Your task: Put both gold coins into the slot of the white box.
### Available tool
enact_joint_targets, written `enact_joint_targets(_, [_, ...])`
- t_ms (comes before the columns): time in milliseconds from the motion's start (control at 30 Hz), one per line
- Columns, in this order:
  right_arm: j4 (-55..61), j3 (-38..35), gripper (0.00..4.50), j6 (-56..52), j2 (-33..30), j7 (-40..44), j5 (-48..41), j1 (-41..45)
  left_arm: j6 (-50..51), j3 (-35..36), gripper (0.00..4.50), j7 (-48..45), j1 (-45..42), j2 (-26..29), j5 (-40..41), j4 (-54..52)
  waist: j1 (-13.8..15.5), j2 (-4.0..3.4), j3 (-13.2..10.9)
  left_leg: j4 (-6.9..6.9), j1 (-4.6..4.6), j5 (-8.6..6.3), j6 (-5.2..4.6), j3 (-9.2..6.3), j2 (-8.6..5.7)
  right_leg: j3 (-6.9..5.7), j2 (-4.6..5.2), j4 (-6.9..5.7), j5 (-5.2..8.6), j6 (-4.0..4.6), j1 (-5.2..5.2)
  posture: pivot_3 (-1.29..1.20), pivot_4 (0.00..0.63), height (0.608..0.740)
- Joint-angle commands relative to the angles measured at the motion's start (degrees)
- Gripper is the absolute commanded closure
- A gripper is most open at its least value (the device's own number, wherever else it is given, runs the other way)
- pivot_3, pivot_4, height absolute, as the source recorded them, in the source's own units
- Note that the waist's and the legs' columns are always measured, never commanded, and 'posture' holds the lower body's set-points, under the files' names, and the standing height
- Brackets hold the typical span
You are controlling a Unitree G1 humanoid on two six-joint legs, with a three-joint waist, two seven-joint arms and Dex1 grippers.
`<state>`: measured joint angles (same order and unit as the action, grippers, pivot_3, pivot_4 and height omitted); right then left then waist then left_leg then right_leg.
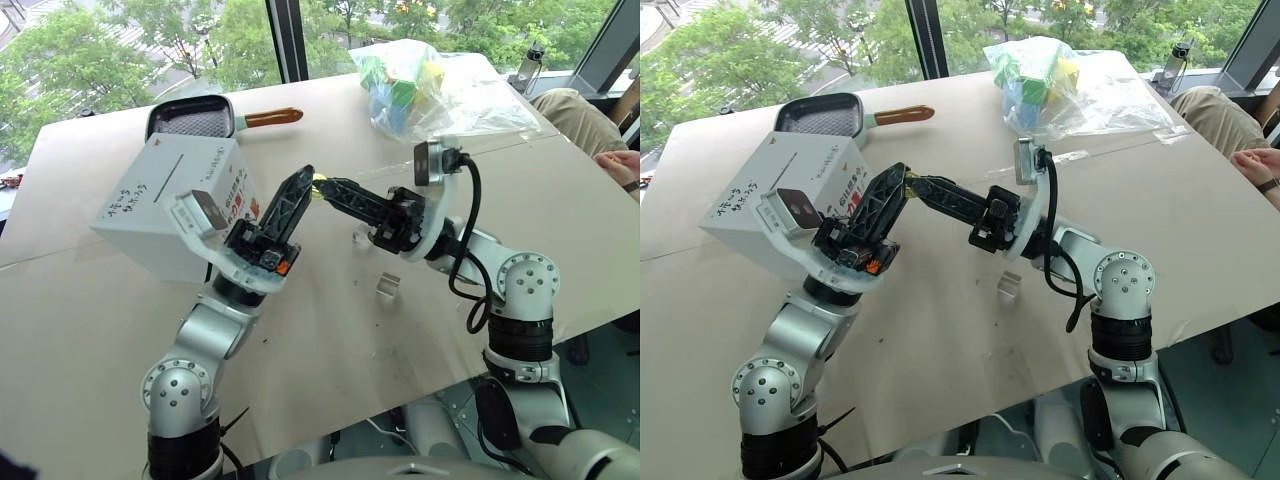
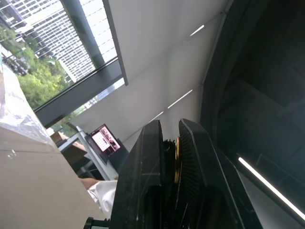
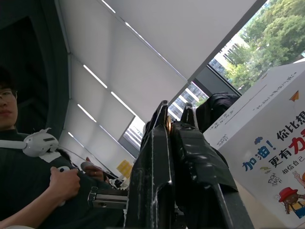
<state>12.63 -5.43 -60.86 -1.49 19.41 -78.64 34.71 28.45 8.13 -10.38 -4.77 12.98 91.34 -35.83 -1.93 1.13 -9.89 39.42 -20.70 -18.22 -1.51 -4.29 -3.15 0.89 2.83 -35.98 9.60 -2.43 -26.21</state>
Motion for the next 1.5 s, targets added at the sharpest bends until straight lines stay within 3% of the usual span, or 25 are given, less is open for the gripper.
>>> enact_joint_targets(33, [2.9,0.6,4.5,1.5,0.2,-0.2,-2.2,0.1,0.8,-1.5,3.95,-0.9,0.0,0.8,1.1,-2.6,0.0,0.0,0.0,0.0,0.0,0.0,0.0,0.0,0.0,0.0,-0.01,0.0,0.0,0.0,0.0,0.0,0.15,0.721])
enact_joint_targets(200, [3.5,1.2,4.5,2.0,0.2,-0.5,-3.3,-0.2,1.8,-2.8,3.95,-0.7,-0.1,2.0,1.4,-2.2,0.1,0.0,0.0,0.0,0.0,0.0,0.0,0.0,0.0,-0.01,0.0,0.01,0.0,0.0,0.01,0.0,0.15,0.721])
enact_joint_targets(267, [3.8,1.3,4.5,2.1,0.1,-0.6,-3.9,-0.3,2.1,-3.4,4.49,-0.2,0.0,2.3,1.7,-1.9,0.1,0.0,0.0,0.0,-0.01,0.0,0.0,-0.01,0.0,-0.02,0.0,0.02,0.0,0.0,0.01,0.0,0.15,0.721])
enact_joint_targets(500, [3.7,2.0,4.5,1.9,-0.8,-1.8,-5.5,0.0,2.1,-4.1,4.49,1.1,-0.9,2.4,2.0,-0.6,0.1,0.0,0.0,0.0,-0.01,0.0,0.0,-0.01,0.0,-0.01,0.0,0.02,0.0,0.0,0.01,0.0,0.15,0.721])
enact_joint_targets(600, [4.0,2.2,3.58,2.2,-1.4,-0.8,-5.1,0.2,1.8,-3.0,4.5,2.8,-1.9,3.4,1.3,-0.2,0.1,0.0,0.0,0.0,0.0,0.0,0.0,-0.01,0.0,-0.01,-0.01,0.02,0.0,0.0,0.01,0.0,0.15,0.721])
enact_joint_targets(700, [4.6,2.3,2.13,3.5,-3.3,-0.4,-1.6,0.0,1.5,-0.8,4.5,4.8,-3.6,6.4,-0.3,-0.6,0.1,0.0,0.0,-0.01,-0.01,0.0,0.0,-0.02,0.0,-0.02,-0.01,0.02,0.0,0.0,0.01,0.0,0.15,0.721])
enact_joint_targets(767, [3.0,3.0,1.21,6.2,-8.9,4.9,6.3,-0.6,2.7,3.2,4.5,11.0,-8.8,13.5,-1.7,0.5,0.1,0.0,0.0,0.0,0.0,0.0,0.0,-0.02,0.0,-0.03,-0.02,0.02,0.0,0.0,0.01,0.0,0.15,0.721])
enact_joint_targets(867, [0.4,5.7,1.21,13.8,-16.5,15.4,18.3,0.1,4.9,8.1,4.5,18.9,-16.2,24.5,-1.8,1.5,0.9,0.01,0.0,0.03,-0.03,0.0,0.0,-0.11,-0.02,-0.16,-0.08,0.02,0.0,0.0,0.03,0.0,0.15,0.721])
enact_joint_targets(1000, [-3.0,10.5,1.21,27.7,-20.3,26.5,32.6,3.4,8.3,11.6,4.5,24.4,-22.3,35.8,2.3,2.6,0.6,-0.03,-0.1,-0.01,0.03,0.0,0.0,0.01,-0.01,-0.01,-0.14,0.1,0.01,-0.02,0.04,0.0,0.15,0.721])
enact_joint_targets(1067, [-4.8,11.3,1.21,30.7,-20.0,27.9,36.2,5.2,9.9,12.3,4.5,25.6,-23.1,39.5,2.7,3.3,0.2,-0.06,-0.1,-0.08,0.01,0.0,0.01,-0.02,0.02,-0.01,-0.13,0.11,0.01,-0.03,-0.01,0.0,0.15,0.721])
enact_joint_targets(1233, [-4.8,10.5,1.21,33.2,-17.9,32.3,36.8,10.5,18.1,12.3,4.5,32.6,-23.9,52.6,-5.8,8.3,0.0,0.03,-0.2,-0.2,-0.25,0.0,0.04,-0.13,-0.03,0.04,-0.01,0.08,0.01,-0.02,-0.34,0.0,0.15,0.721])
enact_joint_targets(1500, [-5.8,11.3,1.21,33.7,-17.9,36.5,39.2,11.7,24.1,11.6,4.5,35.3,-22.4,54.7,-11.8,9.7,0.5,0.03,-0.2,-0.21,-0.31,0.0,0.04,-0.18,-0.06,-0.01,0.11,0.12,0.01,-0.03,-0.37,0.0,0.15,0.721])
